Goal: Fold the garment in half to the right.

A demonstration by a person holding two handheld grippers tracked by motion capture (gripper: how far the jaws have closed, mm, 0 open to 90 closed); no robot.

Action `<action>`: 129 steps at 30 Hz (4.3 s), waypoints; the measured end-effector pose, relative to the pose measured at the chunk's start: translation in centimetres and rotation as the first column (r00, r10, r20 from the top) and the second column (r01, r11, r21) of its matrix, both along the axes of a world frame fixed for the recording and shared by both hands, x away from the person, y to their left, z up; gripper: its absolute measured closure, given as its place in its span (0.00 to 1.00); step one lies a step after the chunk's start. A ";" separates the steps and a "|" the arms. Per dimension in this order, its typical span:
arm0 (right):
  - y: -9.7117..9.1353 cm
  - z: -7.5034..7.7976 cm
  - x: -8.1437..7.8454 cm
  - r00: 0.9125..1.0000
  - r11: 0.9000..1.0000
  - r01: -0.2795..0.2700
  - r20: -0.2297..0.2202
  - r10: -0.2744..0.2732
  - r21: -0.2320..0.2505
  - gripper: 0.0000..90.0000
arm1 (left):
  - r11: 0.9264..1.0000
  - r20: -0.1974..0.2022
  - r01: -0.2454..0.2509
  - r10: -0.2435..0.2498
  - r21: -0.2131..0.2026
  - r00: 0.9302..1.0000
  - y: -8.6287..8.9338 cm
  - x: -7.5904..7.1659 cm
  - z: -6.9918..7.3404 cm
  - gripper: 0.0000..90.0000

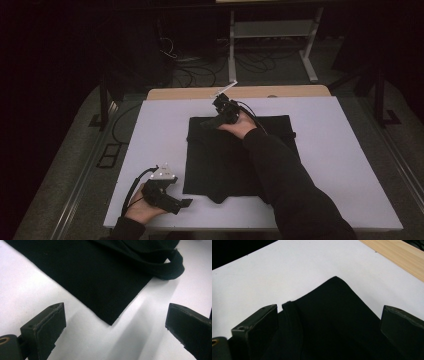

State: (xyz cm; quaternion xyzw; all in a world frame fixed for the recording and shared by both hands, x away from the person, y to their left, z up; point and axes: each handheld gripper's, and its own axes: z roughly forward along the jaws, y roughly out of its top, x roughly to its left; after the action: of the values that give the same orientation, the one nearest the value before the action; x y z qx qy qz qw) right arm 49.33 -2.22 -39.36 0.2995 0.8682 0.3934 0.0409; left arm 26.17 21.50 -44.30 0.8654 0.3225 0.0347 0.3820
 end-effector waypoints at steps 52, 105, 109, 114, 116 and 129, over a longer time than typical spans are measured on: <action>6.8 -4.2 3.9 0.999 0.999 0.015 -0.037 -0.017 -0.041 0.07 | 0.997 0.067 0.065 -0.068 0.047 0.995 -1.3 1.0 -0.1 0.82; 5.9 -3.2 4.2 0.999 0.990 0.036 -0.022 -0.040 -0.138 0.94 | 0.997 0.130 0.074 -0.073 -0.002 0.989 -2.2 0.9 1.2 0.94; 5.4 -2.3 3.9 0.999 0.992 0.034 -0.028 -0.038 -0.126 0.94 | 0.997 0.146 0.067 -0.062 -0.027 0.987 -2.3 0.7 1.6 0.94; 4.7 -1.1 3.5 0.999 0.994 0.038 -0.012 -0.039 -0.103 0.94 | 0.997 0.168 0.080 -0.078 -0.010 0.983 -2.6 0.5 2.1 0.94; 4.5 -0.7 3.4 0.999 0.994 0.039 -0.007 -0.040 -0.099 0.94 | 0.996 0.174 0.084 -0.081 -0.008 0.981 -2.7 0.5 2.4 0.94; 2.4 1.7 3.1 0.998 0.995 0.053 0.028 -0.051 -0.084 0.94 | 0.994 0.222 0.104 -0.098 -0.016 0.970 -3.4 0.7 4.1 0.94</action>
State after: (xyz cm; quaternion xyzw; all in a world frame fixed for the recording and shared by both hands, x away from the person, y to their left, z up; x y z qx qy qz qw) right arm 52.41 0.21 -37.65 0.3149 0.8755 0.3587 0.0750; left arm 26.82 18.05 -40.24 0.8662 0.2338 0.1067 0.4286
